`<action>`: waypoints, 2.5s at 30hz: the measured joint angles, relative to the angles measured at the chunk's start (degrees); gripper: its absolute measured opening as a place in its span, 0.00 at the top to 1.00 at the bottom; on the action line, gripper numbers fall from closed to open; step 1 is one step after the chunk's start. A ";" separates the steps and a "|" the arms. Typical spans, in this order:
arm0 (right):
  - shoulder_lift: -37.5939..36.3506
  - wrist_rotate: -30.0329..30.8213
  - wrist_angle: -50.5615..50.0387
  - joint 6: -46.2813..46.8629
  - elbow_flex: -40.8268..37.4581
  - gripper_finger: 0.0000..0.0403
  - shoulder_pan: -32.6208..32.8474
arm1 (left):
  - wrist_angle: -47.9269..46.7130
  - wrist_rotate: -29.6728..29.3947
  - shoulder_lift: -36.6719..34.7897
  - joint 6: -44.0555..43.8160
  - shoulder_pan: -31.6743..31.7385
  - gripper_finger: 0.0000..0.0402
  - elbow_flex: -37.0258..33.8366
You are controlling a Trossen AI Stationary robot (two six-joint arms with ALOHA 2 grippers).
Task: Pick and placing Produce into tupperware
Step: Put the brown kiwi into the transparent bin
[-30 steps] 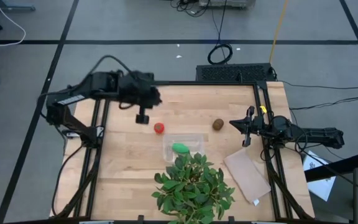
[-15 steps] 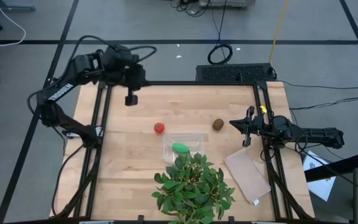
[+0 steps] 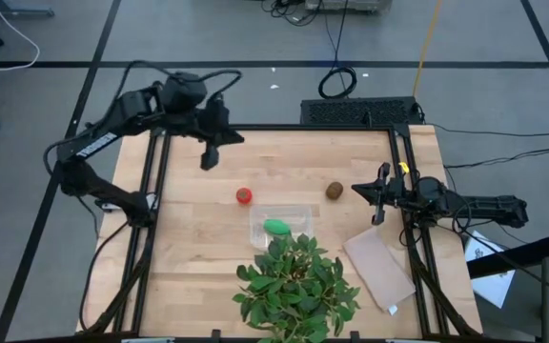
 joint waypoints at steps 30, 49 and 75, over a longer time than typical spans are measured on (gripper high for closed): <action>0.15 0.00 -0.04 0.44 -0.02 1.00 0.00 | 58.00 -19.57 -28.75 -8.98 -12.39 1.00 -60.44; 0.42 0.00 0.09 0.70 0.00 1.00 0.00 | 64.88 -14.58 -44.04 -5.22 -12.68 1.00 -77.48; 0.42 0.00 -0.04 0.19 -0.02 1.00 0.00 | 67.09 -10.99 -54.68 -8.22 -11.23 1.00 -91.33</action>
